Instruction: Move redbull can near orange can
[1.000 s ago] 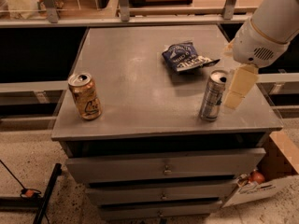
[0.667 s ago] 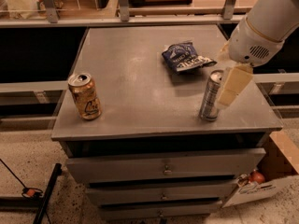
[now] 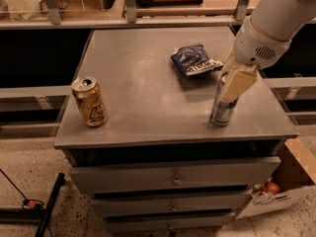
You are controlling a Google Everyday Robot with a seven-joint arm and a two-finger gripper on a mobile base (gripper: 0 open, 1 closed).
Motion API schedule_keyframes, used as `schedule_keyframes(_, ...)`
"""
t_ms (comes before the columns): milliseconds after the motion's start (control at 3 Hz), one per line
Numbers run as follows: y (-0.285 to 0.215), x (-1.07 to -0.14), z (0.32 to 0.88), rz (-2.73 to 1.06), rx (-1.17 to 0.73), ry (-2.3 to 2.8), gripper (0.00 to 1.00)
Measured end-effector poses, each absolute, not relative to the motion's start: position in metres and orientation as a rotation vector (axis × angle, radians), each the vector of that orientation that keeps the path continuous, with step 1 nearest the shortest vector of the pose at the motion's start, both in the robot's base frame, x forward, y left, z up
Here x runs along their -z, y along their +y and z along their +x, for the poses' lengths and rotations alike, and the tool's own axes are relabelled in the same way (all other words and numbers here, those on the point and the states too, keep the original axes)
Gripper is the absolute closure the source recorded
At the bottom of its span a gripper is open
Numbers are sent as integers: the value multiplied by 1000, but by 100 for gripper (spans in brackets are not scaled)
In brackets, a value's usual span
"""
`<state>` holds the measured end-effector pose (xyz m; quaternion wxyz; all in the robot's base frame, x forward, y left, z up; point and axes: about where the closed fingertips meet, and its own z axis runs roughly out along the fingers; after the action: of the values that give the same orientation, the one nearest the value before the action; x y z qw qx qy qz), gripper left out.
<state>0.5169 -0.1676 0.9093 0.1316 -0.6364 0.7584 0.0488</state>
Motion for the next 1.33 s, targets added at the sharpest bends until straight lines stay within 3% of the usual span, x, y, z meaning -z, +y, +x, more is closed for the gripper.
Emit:
schedule_keyframes(333, -167, -912, 517, -1866, -117, 2200, 88)
schedule_keyframes(667, -158, -924, 521, -1886, -133, 2145, 100)
schedule_keyframes(1333, -87, -965, 524, -2014, -218, 1890, 100)
